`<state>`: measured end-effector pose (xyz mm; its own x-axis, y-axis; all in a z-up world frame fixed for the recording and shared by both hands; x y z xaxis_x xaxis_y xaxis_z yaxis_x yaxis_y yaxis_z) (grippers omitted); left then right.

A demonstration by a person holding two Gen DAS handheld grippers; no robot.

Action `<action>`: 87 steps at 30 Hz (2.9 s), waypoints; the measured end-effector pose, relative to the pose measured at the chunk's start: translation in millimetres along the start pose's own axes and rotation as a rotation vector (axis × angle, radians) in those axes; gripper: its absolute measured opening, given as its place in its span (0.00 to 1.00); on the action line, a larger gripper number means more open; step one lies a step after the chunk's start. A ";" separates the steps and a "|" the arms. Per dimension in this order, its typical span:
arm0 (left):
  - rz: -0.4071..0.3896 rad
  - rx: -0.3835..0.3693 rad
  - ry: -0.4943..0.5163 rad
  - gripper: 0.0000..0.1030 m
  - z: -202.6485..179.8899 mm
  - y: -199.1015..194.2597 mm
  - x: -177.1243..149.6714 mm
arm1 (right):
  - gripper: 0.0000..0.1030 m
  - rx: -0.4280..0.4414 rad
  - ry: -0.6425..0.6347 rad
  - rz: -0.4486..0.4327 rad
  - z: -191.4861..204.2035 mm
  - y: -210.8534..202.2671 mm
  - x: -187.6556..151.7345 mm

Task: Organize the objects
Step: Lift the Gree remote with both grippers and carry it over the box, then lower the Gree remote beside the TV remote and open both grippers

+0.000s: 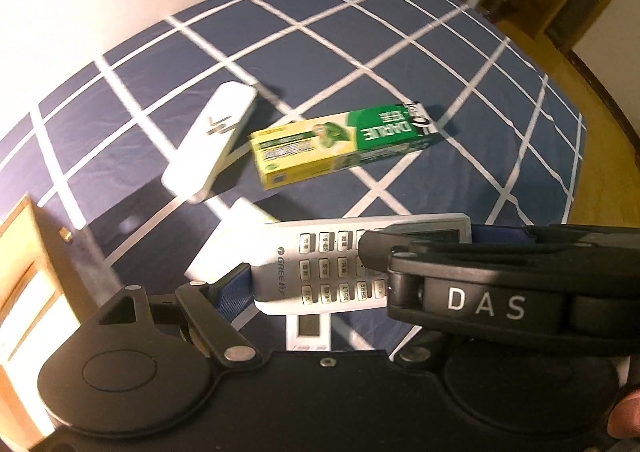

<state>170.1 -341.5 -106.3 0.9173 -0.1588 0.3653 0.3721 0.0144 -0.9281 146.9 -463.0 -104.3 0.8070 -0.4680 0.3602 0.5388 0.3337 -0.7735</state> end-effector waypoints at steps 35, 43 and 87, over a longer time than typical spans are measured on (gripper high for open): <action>0.024 0.255 -0.550 0.77 264.7 -48.1 -138.7 | 0.72 0.234 -0.435 0.269 271.5 112.6 -107.1; 0.101 0.261 -0.623 0.77 295.5 -11.5 -147.3 | 0.72 0.244 -0.463 0.369 284.6 166.0 -112.1; 0.250 0.158 -0.700 0.78 368.9 114.9 -151.7 | 0.72 0.146 -0.454 0.528 284.1 314.3 -106.8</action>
<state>126.1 48.5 -241.7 0.8336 0.5301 0.1552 0.1090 0.1175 -0.9871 298.7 -75.6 -237.7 0.9730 0.1634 0.1628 0.0492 0.5426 -0.8386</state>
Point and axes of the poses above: each gripper's, at about its wrist camera, not at the fingertips, and y roughly the way its jaws point, z to its left, x to its top, the point moved 8 cm from there along y, roughly the way its jaws point, and after that the axes turned 15 degrees about x, right-handed, at the moved point
